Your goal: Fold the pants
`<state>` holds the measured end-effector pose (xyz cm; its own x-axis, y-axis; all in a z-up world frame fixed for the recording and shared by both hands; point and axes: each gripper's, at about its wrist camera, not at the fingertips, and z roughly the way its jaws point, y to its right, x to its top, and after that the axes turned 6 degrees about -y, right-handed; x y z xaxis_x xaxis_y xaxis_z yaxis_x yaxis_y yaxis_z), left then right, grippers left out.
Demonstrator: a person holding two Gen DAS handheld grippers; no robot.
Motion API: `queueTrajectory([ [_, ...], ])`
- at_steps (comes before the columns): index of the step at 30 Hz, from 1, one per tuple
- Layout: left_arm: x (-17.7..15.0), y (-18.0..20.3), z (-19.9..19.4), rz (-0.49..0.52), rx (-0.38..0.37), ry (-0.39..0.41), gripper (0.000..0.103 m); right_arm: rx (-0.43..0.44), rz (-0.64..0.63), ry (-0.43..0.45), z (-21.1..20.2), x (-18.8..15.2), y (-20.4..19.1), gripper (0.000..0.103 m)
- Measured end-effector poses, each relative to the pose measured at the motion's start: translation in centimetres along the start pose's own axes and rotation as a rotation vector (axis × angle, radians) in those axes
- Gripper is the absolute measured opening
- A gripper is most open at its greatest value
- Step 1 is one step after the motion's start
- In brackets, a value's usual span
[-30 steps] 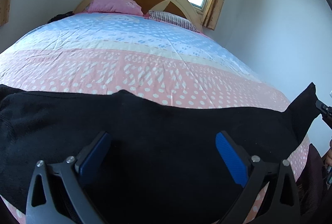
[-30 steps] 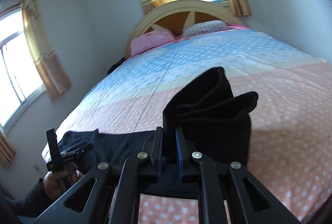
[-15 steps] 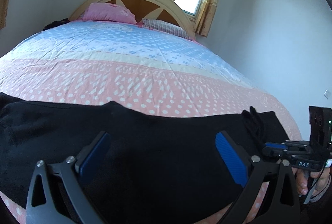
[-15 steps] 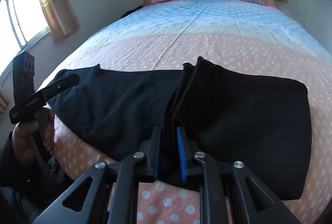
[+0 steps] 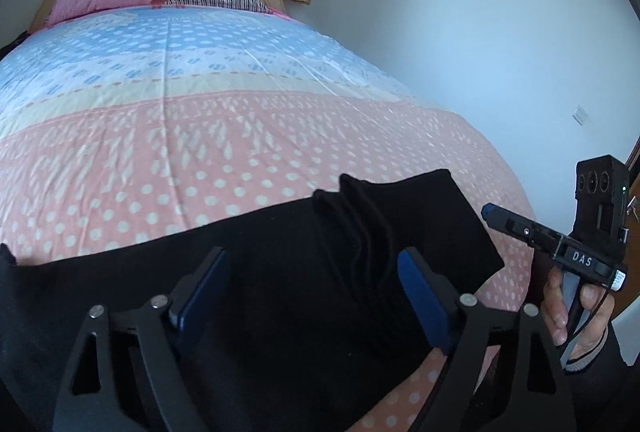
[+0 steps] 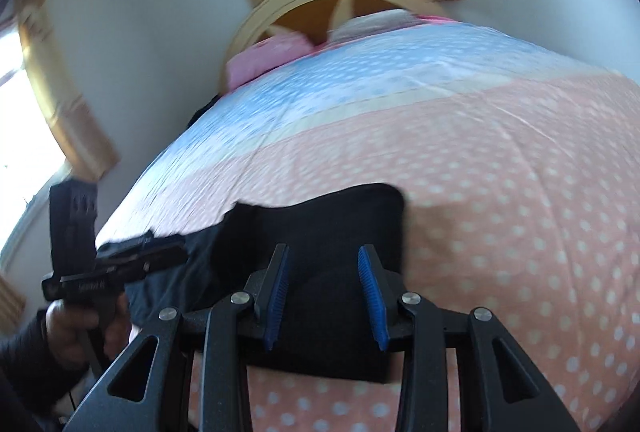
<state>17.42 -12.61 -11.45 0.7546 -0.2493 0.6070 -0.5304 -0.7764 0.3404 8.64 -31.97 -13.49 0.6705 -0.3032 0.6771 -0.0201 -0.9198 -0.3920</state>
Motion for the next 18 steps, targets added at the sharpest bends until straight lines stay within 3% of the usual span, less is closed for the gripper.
queueTrajectory([
  [4,0.6,0.9,2.0,-0.032,-0.023,-0.051,0.086,-0.024,0.007,0.006,-0.1,-0.3,0.3,0.037],
  [8,0.6,1.7,3.1,-0.055,-0.052,-0.081,0.073,-0.040,-0.022,0.028,-0.5,-0.1,-0.2,0.037],
  [11,0.5,2.5,3.4,-0.034,-0.032,-0.082,0.056,-0.056,-0.022,0.048,-0.6,-0.2,-0.2,0.037],
  [13,0.5,2.8,3.5,-0.027,-0.003,-0.082,0.037,-0.061,-0.007,0.046,-0.5,-0.1,0.1,0.037],
  [18,0.2,3.1,3.2,-0.036,0.034,-0.068,0.033,-0.072,0.022,0.036,-0.1,-0.3,0.5,0.037],
])
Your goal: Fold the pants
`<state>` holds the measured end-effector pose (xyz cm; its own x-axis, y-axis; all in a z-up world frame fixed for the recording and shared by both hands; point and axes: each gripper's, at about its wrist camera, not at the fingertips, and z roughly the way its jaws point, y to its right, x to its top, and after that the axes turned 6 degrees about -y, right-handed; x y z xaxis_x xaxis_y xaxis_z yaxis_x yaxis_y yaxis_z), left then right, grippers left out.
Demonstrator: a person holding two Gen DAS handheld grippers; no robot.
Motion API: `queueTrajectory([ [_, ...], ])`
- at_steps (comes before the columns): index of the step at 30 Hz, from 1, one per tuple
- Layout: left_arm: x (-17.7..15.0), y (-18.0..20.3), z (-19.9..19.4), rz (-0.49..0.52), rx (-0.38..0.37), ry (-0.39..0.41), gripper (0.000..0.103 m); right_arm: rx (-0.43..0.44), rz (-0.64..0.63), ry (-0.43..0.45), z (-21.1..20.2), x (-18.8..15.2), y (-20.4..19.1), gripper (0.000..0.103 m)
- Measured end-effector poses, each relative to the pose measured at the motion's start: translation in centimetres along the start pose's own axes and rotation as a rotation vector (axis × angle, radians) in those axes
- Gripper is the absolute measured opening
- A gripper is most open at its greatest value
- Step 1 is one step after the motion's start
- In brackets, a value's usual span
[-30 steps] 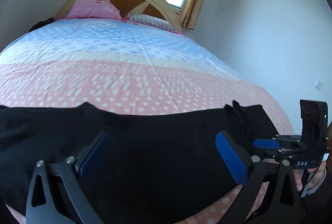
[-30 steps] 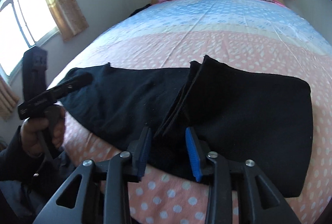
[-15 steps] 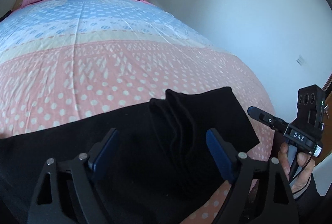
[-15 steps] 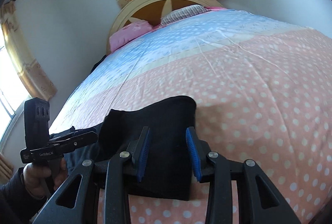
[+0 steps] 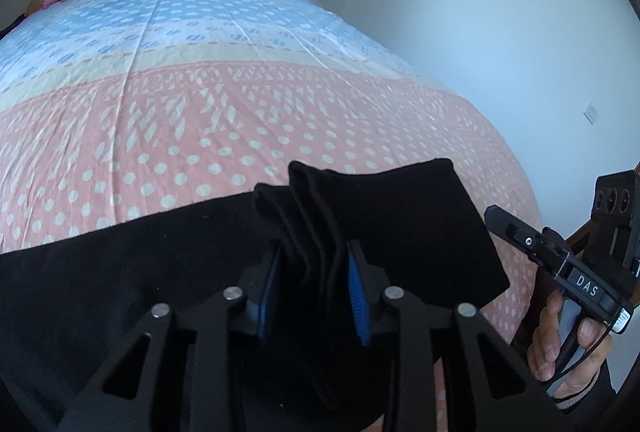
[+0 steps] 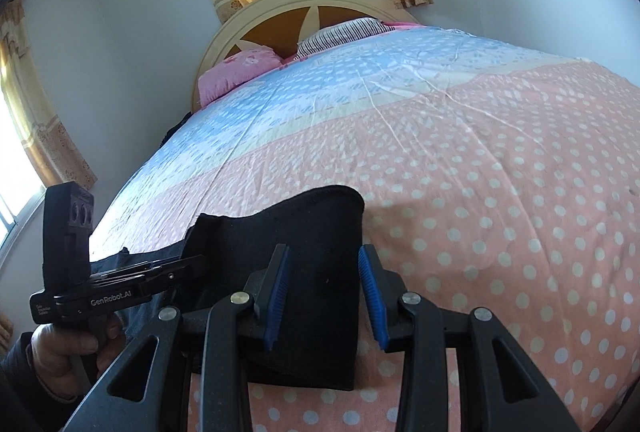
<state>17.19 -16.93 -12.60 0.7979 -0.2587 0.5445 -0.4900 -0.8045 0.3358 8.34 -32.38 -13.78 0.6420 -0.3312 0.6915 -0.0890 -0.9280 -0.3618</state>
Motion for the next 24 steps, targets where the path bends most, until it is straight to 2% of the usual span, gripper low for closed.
queueTrajectory([
  [3,-0.2,0.2,0.2,0.010,0.004,-0.004,0.033,-0.002,-0.004,0.002,0.0,0.0,-0.1,0.037],
  [5,-0.1,0.2,0.2,0.025,0.000,-0.002,0.014,-0.004,-0.007,0.005,0.0,0.0,-0.2,0.037],
  [6,0.0,0.1,0.0,0.018,-0.019,-0.004,0.013,-0.001,-0.007,0.007,0.0,0.0,-0.2,0.037],
  [16,0.9,-2.3,-6.0,-0.076,-0.114,0.079,0.012,-0.003,-0.004,0.045,-0.5,0.0,0.0,0.037],
  [24,-0.5,-7.3,-9.3,-0.197,-0.084,0.116,0.012,0.007,-0.043,0.033,-0.2,-0.4,-1.0,0.037],
])
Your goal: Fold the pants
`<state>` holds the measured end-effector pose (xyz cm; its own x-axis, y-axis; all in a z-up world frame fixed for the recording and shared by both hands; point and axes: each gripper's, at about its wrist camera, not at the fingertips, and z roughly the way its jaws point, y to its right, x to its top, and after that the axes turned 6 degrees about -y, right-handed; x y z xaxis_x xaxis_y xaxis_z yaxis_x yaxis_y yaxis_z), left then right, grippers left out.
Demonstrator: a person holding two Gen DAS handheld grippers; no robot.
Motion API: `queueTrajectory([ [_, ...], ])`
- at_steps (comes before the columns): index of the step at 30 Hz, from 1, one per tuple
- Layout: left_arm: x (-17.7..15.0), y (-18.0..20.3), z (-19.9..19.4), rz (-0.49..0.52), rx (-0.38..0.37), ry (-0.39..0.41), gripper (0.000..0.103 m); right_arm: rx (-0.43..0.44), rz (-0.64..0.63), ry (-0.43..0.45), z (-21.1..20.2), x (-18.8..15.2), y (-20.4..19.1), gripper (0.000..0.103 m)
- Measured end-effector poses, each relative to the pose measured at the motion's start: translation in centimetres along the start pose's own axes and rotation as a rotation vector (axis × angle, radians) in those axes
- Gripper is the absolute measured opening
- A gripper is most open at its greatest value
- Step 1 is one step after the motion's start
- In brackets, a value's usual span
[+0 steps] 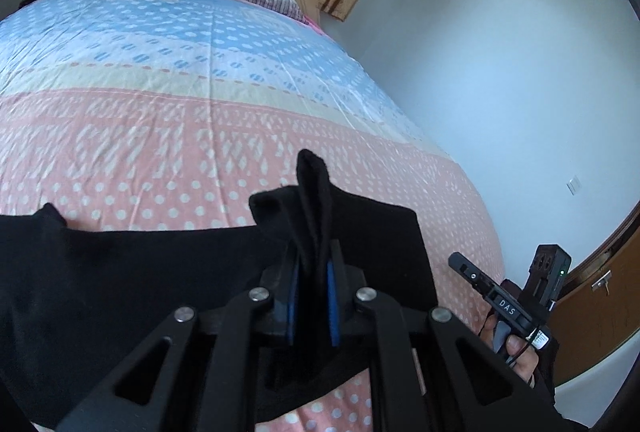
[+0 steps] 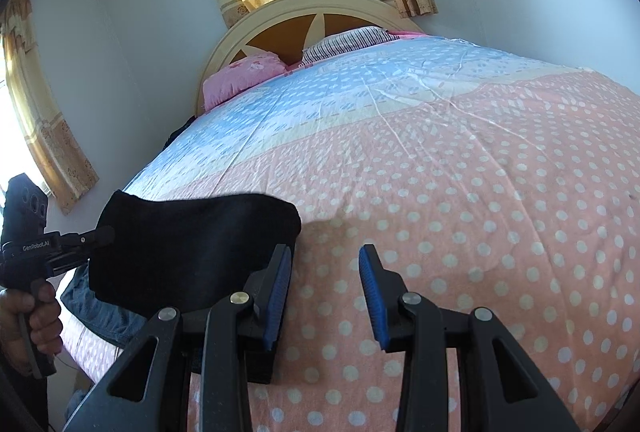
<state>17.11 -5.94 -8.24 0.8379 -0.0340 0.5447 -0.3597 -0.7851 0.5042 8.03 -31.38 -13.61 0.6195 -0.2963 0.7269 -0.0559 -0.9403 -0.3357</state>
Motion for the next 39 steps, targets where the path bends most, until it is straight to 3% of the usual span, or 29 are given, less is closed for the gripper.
queueTrajectory([
  [8,-1.8,-5.1,-1.1,-0.112,0.028,-0.012,0.012,0.033,-0.063,-0.010,0.3,-0.6,-1.6,0.038],
  [13,-2.5,-6.8,-0.2,-0.148,0.039,-0.034,0.012,0.148,-0.199,0.017,-0.4,-1.1,-4.7,0.040],
  [15,-2.6,-7.1,0.4,-0.139,0.068,-0.038,0.012,0.198,-0.280,-0.009,-0.2,-1.9,-6.4,0.051],
  [18,-3.1,-8.1,1.1,-0.152,0.078,-0.053,0.013,0.246,-0.389,-0.121,1.4,-3.4,-8.9,0.051],
  [21,-3.6,-8.0,1.2,-0.137,0.098,-0.049,0.017,0.169,-0.444,-0.224,3.8,-4.8,-9.8,0.051],
  [26,-3.9,-6.8,0.9,-0.037,0.184,-0.044,0.026,0.170,-0.445,-0.227,3.7,-4.6,-9.9,0.051],
  [28,-4.4,-6.3,0.6,0.007,0.223,-0.047,0.032,0.158,-0.462,-0.189,2.7,-4.3,-10.4,0.051],
  [30,-5.0,-5.7,0.1,0.051,0.248,-0.037,0.041,0.207,-0.475,-0.155,1.6,-4.2,-11.7,0.051],
  [31,-5.2,-5.5,-0.1,0.071,0.260,-0.031,0.050,0.242,-0.477,-0.161,1.6,-4.1,-12.4,0.051],
  [33,-5.7,-5.3,-0.1,0.107,0.297,-0.032,0.057,0.267,-0.489,-0.185,2.3,-4.3,-13.6,0.051],
  [39,-6.5,-4.7,0.3,0.174,0.362,-0.028,0.061,0.204,-0.528,-0.305,6.1,-5.7,-15.2,0.052],
])
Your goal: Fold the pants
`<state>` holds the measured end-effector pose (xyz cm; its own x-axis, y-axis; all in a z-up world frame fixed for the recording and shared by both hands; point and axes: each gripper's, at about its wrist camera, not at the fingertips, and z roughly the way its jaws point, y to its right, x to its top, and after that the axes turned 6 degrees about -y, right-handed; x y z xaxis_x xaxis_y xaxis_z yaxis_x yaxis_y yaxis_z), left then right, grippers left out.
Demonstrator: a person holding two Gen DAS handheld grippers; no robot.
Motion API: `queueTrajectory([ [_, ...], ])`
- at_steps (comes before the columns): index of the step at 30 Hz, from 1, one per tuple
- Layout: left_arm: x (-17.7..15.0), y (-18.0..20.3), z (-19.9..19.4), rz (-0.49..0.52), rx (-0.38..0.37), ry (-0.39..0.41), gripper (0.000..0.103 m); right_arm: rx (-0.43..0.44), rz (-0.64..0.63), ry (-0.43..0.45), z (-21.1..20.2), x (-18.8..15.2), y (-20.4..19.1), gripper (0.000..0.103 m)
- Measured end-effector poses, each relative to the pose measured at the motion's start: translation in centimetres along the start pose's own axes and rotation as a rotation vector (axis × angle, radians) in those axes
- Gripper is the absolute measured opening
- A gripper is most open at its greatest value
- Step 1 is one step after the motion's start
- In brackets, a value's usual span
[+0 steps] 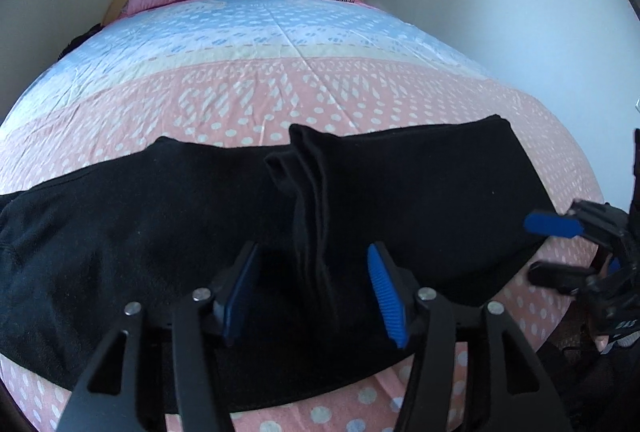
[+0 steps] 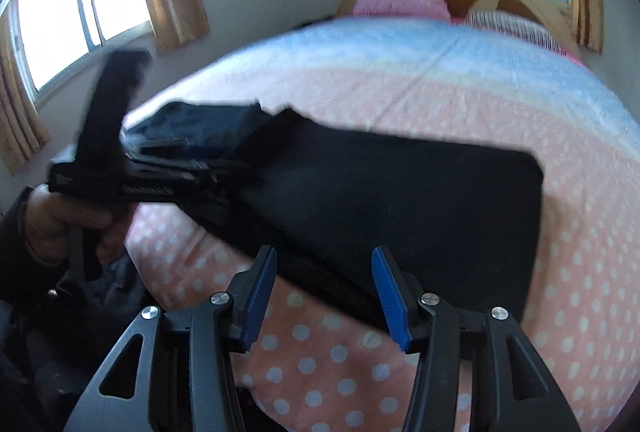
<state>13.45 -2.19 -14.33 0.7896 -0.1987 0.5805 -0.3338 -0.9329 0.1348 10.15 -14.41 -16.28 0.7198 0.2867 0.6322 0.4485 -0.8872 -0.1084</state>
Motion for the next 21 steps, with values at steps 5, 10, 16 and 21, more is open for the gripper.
queueTrajectory([
  [5,-0.3,0.1,0.0,0.028,0.011,0.011,0.064,0.021,-0.001,0.042,-1.4,0.7,-0.7,0.052],
  [10,-0.3,-0.4,-0.5,0.021,0.004,0.008,0.066,0.051,-0.015,0.091,-1.2,3.2,-2.4,0.052],
  [16,-0.8,-3.0,-2.1,-0.006,0.047,0.024,0.071,0.118,-0.046,0.080,2.2,6.1,-5.4,0.052],
  [21,-1.0,-7.4,-5.0,-0.017,0.169,0.078,0.074,0.116,-0.146,-0.066,6.4,5.7,-8.2,0.052],
])
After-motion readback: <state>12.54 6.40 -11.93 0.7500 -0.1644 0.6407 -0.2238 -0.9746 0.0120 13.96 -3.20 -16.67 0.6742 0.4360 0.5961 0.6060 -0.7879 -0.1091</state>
